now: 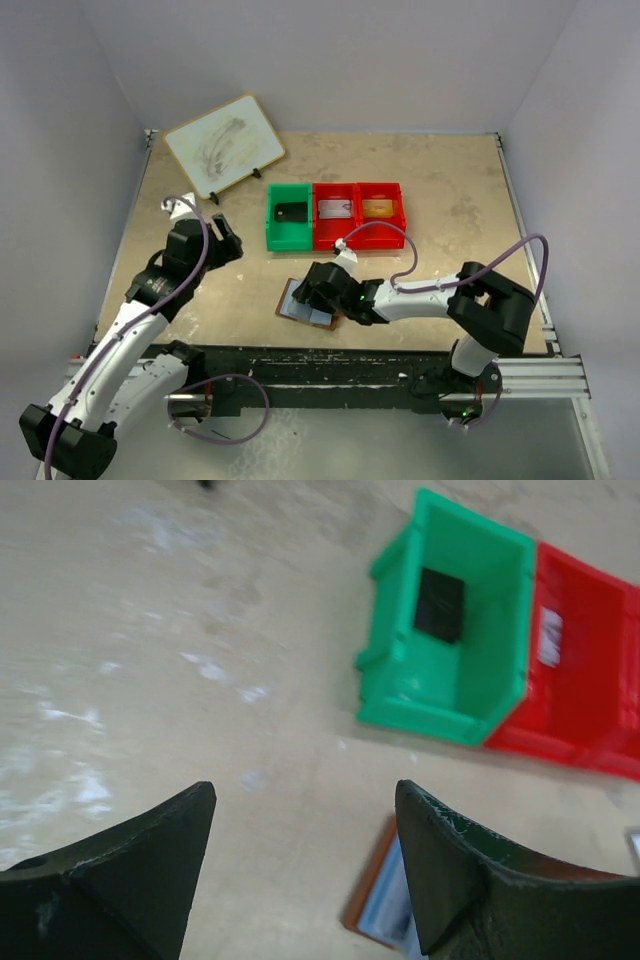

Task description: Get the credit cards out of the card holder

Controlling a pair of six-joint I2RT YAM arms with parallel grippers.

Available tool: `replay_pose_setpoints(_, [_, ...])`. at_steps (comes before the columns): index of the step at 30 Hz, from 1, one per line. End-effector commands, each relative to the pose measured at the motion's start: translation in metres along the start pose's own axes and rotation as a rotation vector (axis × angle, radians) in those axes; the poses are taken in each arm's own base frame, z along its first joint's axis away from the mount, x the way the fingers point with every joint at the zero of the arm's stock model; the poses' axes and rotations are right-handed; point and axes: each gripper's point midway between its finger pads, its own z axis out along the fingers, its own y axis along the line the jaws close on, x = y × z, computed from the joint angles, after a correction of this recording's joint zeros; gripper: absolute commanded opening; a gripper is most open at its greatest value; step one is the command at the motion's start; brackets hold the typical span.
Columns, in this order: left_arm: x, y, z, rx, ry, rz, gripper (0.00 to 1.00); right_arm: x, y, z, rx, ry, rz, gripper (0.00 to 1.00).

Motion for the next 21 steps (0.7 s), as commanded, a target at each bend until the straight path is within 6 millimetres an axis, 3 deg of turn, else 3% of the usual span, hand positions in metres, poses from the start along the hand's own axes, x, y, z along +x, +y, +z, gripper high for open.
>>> replay_pose_setpoints(1, [0.036,-0.082,-0.02,0.475,0.185,-0.144,0.69,0.013,-0.022,-0.003,0.03,0.055,0.002,0.55])
replay_pose_setpoints(4, [0.062,-0.098,-0.023,0.582,0.286,-0.2,0.65,0.012,-0.023,-0.004,0.026,0.054,0.004,0.55])
replay_pose_setpoints(12, [0.133,-0.111,-0.026,0.639,0.452,-0.19,0.62,0.014,-0.027,-0.003,0.038,0.059,0.003,0.55])
replay_pose_setpoints(21, [0.168,-0.115,-0.022,0.641,0.49,-0.237,0.54,0.02,-0.027,-0.001,0.005,0.076,0.003,0.55])
